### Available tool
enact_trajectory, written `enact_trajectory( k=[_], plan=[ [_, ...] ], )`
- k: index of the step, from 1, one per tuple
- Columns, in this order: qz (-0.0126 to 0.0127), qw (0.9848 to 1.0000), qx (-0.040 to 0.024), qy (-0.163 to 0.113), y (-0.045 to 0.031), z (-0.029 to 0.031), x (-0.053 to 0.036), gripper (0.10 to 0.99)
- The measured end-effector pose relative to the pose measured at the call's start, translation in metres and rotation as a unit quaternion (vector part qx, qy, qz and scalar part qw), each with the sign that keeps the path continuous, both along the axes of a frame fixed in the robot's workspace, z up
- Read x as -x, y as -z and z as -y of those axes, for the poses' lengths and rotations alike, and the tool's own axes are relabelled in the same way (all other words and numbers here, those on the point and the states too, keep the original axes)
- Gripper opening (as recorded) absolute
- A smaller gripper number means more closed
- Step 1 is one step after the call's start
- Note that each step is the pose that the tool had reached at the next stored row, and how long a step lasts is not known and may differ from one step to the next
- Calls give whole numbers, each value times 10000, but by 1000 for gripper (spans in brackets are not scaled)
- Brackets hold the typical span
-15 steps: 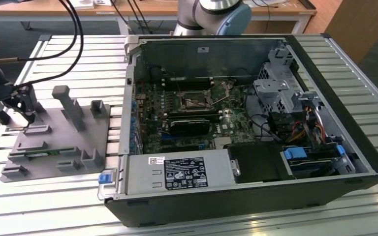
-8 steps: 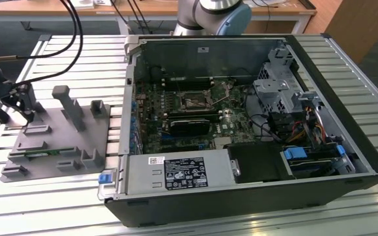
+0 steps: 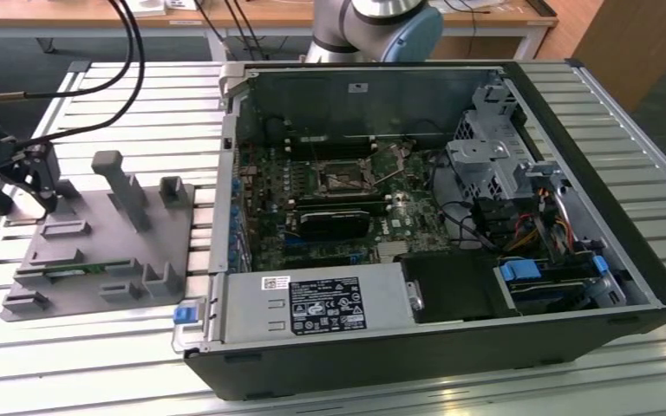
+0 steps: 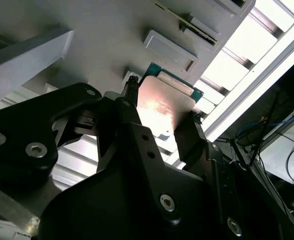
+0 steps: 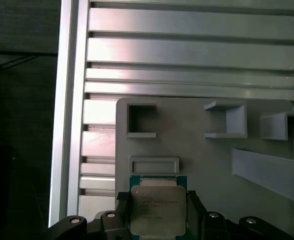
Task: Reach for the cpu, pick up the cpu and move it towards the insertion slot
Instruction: 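Pick up the cpu and move it towards the insertion slot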
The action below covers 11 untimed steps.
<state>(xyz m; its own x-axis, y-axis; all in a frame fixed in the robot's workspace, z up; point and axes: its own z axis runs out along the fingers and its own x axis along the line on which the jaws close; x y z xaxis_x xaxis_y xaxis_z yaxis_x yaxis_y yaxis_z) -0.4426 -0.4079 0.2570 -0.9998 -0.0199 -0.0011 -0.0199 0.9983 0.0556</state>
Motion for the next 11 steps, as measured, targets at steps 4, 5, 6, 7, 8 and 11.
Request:
enact_trajectory(
  k=[4, 5, 6, 7, 8, 11],
  plan=[
    [0, 10000, 0, -1, -23, 0, 0, 541],
    [0, 10000, 0, -1, -30, 0, 0, 541],
    [0, 10000, 0, -1, -37, 0, 0, 541],
    [0, 10000, 0, 0, -45, 0, 0, 541],
    [1, 10000, 0, 0, -52, 0, 0, 541],
    [0, 10000, 0, 0, -80, 0, 0, 541]
  ],
)
